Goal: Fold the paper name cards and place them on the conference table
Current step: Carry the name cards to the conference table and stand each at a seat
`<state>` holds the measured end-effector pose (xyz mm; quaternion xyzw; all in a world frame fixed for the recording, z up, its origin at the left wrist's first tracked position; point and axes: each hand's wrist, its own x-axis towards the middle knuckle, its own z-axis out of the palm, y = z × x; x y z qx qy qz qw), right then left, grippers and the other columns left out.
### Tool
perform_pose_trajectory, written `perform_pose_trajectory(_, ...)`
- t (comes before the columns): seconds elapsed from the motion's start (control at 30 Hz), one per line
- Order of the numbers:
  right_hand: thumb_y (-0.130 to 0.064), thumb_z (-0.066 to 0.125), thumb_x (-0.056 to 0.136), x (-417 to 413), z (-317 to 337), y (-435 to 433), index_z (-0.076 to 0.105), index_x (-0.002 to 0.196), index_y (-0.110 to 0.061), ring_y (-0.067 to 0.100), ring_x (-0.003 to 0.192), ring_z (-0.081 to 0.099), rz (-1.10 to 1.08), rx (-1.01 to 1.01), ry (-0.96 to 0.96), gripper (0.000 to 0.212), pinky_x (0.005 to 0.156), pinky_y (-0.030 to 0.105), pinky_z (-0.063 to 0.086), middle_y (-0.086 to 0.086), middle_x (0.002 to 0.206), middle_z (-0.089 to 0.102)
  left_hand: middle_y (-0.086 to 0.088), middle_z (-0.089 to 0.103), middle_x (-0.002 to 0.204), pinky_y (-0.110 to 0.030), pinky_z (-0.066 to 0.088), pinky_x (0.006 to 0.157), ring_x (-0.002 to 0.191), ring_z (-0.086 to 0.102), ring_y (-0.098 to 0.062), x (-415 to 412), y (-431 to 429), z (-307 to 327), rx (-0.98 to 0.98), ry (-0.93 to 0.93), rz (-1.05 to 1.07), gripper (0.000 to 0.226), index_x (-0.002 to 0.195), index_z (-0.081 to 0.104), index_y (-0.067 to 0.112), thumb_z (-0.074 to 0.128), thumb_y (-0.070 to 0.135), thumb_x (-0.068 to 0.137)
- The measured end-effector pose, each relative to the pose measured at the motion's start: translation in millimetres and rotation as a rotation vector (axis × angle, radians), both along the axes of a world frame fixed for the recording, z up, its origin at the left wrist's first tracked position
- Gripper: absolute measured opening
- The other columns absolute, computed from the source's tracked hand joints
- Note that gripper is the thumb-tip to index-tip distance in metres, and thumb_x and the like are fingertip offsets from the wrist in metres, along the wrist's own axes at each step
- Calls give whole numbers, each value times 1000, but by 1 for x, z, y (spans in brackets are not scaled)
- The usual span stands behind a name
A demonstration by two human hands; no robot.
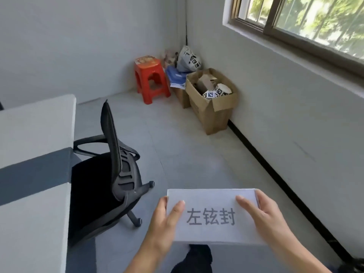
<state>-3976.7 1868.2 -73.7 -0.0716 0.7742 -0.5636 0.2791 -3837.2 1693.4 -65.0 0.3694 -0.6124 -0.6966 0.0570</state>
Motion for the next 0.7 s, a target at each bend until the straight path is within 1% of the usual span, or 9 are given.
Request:
perform_pose_trajectory(0.1,-29,65,87,-60,4,-50,62,82,-6,19,64,63,32,23,26,24,61,32,47,14,76,70,23,61,103,4,40,62,76,57,26,-52,-46,-3,1,45,56,8,97,53,33,51,25,96)
perform_pose_trajectory(0.17,-30,67,86,-100,13,-84,63,79,-9,28,66,64,50,26,54,22,65,37,48,17,78,70,35,43,99,6,35,71,78,49,30,-90,-77,8,-8,45,83,8,104,49,33,49,29,96)
perform_pose_trajectory(0.27,-30,66,86,-152,23,-135,63,83,-9,41,76,67,89,29,63,22,67,42,51,20,82,70,37,32,102,-6,26,89,98,37,19,-132,-122,18,-45,25,106,42,133,32,31,48,39,95)
perform_pose_trajectory(0.33,-29,66,86,-177,27,-171,63,86,-6,40,76,69,126,5,44,23,66,43,52,21,83,71,33,33,114,-15,21,95,108,34,16,-147,-153,19,-76,13,153,48,137,30,32,47,43,94)
perform_pose_trajectory(0.4,-30,67,85,-198,26,-211,60,88,-1,35,70,67,195,-1,7,30,65,41,50,26,86,68,26,33,121,-17,21,99,113,34,14,-158,-183,20,-88,11,239,37,130,38,35,46,43,95)
perform_pose_trajectory(0.5,-46,73,76,-230,16,-274,56,91,3,30,66,60,341,-4,-15,54,65,39,46,29,82,64,23,36,122,-15,28,103,114,38,14,-173,-224,19,-38,-17,357,18,112,43,38,45,41,95)
perform_pose_trajectory(0.57,-46,73,76,-252,7,-320,60,87,-1,37,69,65,422,14,-35,48,66,38,47,22,80,69,27,46,109,-1,36,88,92,47,29,-185,-251,12,-19,-32,446,4,98,48,37,45,37,96)
perform_pose_trajectory(0.6,-41,72,80,-263,3,-344,61,85,-2,36,71,67,462,17,-34,40,66,38,48,23,82,70,28,49,105,0,38,81,83,49,32,-193,-265,9,-31,-42,487,6,90,47,39,46,37,96)
perform_pose_trajectory(0.7,-37,68,83,-302,-5,-414,59,81,-3,30,67,63,601,21,-10,35,65,37,45,26,83,68,27,64,95,-9,43,78,81,55,26,-220,-308,5,-42,-48,615,10,85,52,38,47,46,90)
